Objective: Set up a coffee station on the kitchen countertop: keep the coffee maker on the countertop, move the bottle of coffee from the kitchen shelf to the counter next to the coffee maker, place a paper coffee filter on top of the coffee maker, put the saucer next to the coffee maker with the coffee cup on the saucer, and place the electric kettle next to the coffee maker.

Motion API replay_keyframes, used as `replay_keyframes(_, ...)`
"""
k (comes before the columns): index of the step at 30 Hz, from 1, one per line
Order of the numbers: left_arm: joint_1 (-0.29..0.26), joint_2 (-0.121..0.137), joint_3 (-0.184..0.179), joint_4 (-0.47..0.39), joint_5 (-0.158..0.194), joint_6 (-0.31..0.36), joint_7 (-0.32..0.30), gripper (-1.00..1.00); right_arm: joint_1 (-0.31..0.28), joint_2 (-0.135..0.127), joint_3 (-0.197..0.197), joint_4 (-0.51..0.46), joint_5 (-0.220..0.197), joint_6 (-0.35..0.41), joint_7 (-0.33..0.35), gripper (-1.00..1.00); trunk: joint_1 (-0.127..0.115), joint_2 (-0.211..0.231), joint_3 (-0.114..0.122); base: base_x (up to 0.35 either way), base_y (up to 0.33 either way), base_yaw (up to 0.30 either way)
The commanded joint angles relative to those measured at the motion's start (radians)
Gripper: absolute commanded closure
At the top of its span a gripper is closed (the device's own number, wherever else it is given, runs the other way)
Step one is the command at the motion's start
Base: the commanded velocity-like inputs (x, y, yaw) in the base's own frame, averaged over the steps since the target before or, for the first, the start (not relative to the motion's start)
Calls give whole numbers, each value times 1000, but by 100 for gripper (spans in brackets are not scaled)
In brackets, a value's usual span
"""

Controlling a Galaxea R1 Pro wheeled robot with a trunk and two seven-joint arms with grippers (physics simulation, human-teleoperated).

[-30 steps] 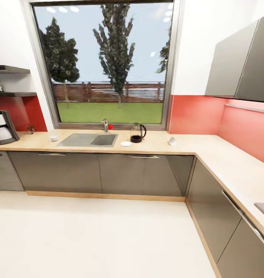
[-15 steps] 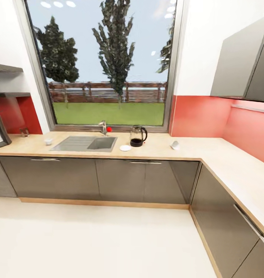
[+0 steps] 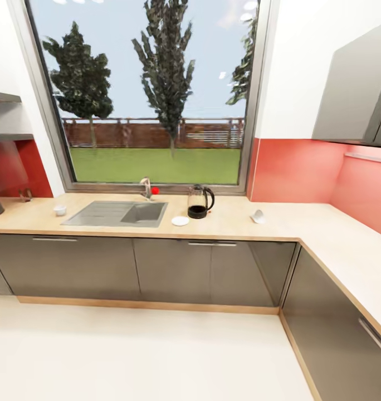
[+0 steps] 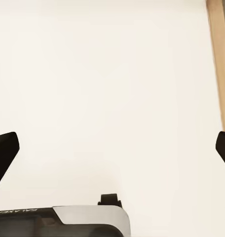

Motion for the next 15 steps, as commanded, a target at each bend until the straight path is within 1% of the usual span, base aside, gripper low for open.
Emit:
replay_keyframes(1,0,0,0,1,8,-3,-1,-100,0,0,1,1,-7,-4,0,-100,1,0,0,336,0,0)
replay_keyframes(11,0,0,0,1,8,-3,-1,-100,0,0,0,1,-7,-4,0,-100,1,0,0,336,0,0)
replay_keyframes(15,0,5,0,3,8,0,3,-100,0,1,-2,-2,-8,-4,-1,-100,1,0,0,336,0,0)
